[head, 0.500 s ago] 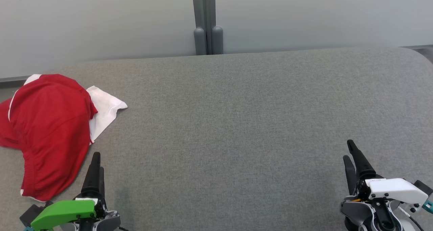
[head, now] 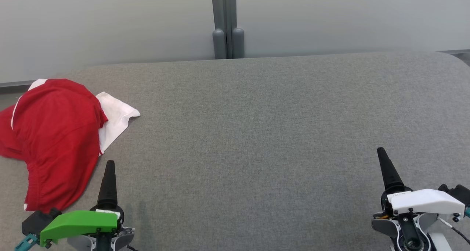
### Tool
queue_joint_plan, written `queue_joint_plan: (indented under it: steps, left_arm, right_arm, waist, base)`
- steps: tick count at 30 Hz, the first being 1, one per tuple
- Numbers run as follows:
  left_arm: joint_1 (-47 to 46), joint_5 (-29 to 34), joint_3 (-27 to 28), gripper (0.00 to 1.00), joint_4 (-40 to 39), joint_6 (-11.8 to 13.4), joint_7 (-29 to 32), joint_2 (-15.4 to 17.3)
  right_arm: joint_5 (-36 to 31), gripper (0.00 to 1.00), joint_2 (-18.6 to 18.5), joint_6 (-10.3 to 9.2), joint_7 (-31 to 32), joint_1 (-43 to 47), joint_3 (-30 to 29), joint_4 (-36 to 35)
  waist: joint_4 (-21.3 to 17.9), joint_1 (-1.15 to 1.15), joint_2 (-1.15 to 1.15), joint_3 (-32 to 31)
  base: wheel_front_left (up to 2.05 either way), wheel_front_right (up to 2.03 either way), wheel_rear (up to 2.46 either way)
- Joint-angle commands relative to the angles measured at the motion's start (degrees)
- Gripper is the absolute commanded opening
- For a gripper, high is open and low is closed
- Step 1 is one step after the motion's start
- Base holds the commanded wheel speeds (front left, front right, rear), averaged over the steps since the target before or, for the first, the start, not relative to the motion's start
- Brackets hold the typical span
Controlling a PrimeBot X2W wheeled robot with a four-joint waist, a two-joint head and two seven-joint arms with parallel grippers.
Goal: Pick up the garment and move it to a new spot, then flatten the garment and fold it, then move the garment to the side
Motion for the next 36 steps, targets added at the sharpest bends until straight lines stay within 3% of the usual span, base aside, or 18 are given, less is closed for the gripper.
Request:
queue_joint_plan:
  steps: [1, 17, 26, 36]
  left_arm:
    - [-1.4, 2.3, -0.3, 1.0, -1.3, 0.2, -0.7, 0.4]
    - [-0.7, 19.1, -3.1, 1.0, -3.1, 2.7, -3.8, 0.5]
    - [-0.8, 30.1, -5.0, 1.0, -2.6, 4.5, -5.4, 0.6]
    - [-1.0, 37.2, -6.1, 1.0, -2.6, 5.5, -7.0, 0.6]
  right_arm:
    - [-3.5, 1.0, -0.4, 0.02, -0.7, -0.9, 0.3, -1.3]
    - [-22.9, 1.0, -0.5, 0.03, -3.9, -0.6, 1.0, -0.9]
    - [-30.1, 1.0, -0.6, 0.03, -5.4, -0.7, 2.1, 0.1]
    - [-38.3, 1.0, -0.6, 0.03, -7.0, -1.0, 2.0, 0.4]
  waist:
    - [0.0, 0.0, 0.0, 0.0]
    - [0.2, 0.0, 0.0, 0.2]
    - [0.5, 0.0, 0.0, 0.2]
    - [0.7, 0.0, 0.0, 0.3]
  base:
    - [0.0, 0.0, 0.0]
    - [0.0, 0.0, 0.0]
    - [0.0, 0.0, 0.0]
    - [0.0, 0.0, 0.0]
